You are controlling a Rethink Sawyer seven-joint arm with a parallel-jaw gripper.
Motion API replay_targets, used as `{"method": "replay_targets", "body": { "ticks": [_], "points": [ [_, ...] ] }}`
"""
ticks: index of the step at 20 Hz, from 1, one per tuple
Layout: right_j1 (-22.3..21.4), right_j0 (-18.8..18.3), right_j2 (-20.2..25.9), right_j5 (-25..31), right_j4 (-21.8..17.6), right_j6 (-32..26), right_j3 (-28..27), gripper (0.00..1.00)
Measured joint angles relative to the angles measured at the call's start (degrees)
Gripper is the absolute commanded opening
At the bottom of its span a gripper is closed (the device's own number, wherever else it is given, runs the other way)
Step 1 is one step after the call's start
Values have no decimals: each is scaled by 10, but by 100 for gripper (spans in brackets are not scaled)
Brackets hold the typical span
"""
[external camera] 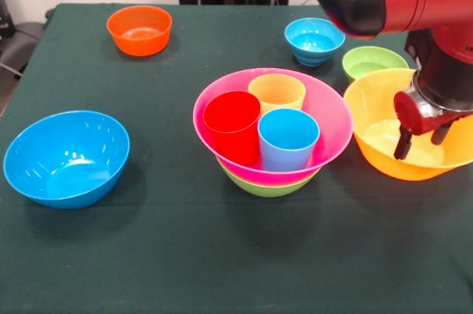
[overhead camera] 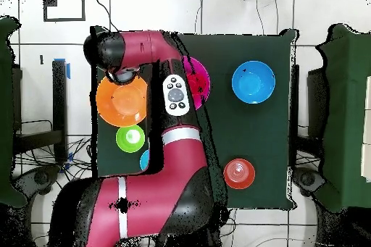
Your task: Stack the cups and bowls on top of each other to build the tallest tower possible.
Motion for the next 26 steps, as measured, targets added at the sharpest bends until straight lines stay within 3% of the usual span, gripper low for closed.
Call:
{"method": "replay_targets", "body": {
  "ticks": [5,9,13,14,26],
  "points": [
    [-23,15,-22,-77,7,37,40,100],
    [-39,32,-41,-147,16,98,69,100],
    [-50,53,-71,-204,33,183,90,100],
    [-53,66,-90,-219,44,231,96,100],
    [-48,138,-223,-227,84,506,99,100]
  ]
}}
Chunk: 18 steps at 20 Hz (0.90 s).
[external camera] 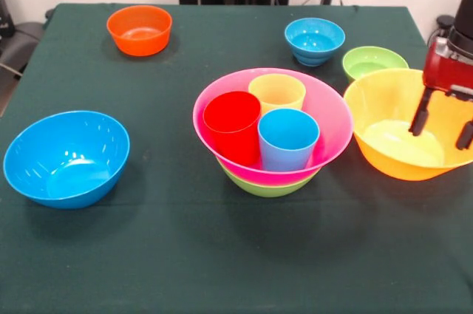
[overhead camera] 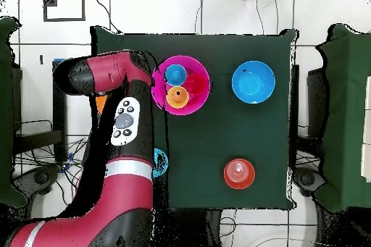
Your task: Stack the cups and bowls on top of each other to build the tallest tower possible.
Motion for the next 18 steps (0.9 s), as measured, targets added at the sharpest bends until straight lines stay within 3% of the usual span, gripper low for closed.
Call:
{"method": "replay_targets", "body": {
  "ticks": [7,18],
  "points": [
    [22,18,-54,0,7,60,-7,100],
    [65,38,-101,0,49,89,-12,100]
  ]
}}
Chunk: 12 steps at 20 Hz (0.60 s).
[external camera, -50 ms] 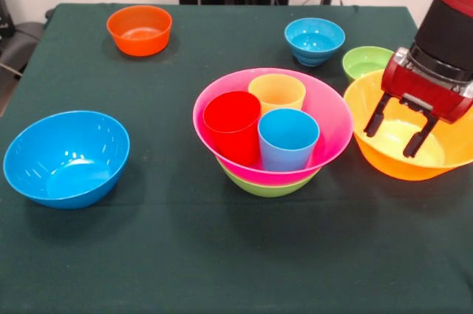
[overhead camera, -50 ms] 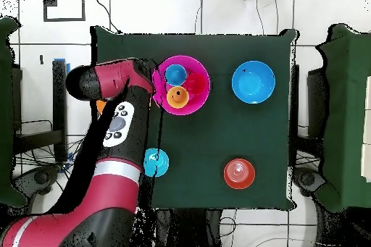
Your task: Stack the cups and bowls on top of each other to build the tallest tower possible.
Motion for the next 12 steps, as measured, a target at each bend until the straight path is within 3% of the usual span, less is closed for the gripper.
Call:
{"method": "replay_targets", "body": {
  "ticks": [6,12],
  "points": [
    [37,18,-33,0,54,56,-22,100],
    [56,31,-51,4,85,102,-36,100]
  ]
}}
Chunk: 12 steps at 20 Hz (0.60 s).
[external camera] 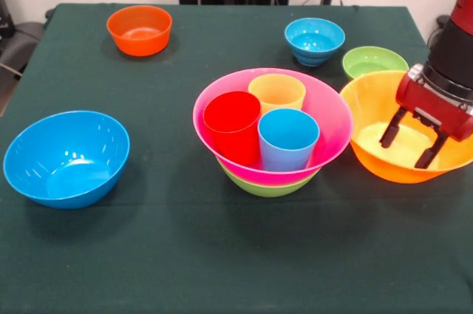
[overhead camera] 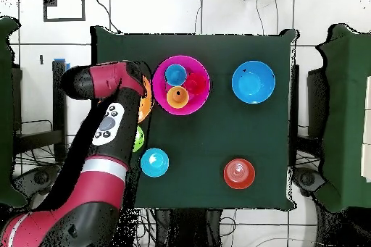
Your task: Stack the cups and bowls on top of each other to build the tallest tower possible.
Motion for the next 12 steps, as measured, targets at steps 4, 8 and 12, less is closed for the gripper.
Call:
{"method": "replay_targets", "body": {
  "ticks": [4,8,12],
  "points": [
    [12,8,-11,14,24,29,-11,100],
    [20,11,-17,29,43,42,-23,100],
    [20,11,-20,30,51,42,-25,100]
  ]
}}
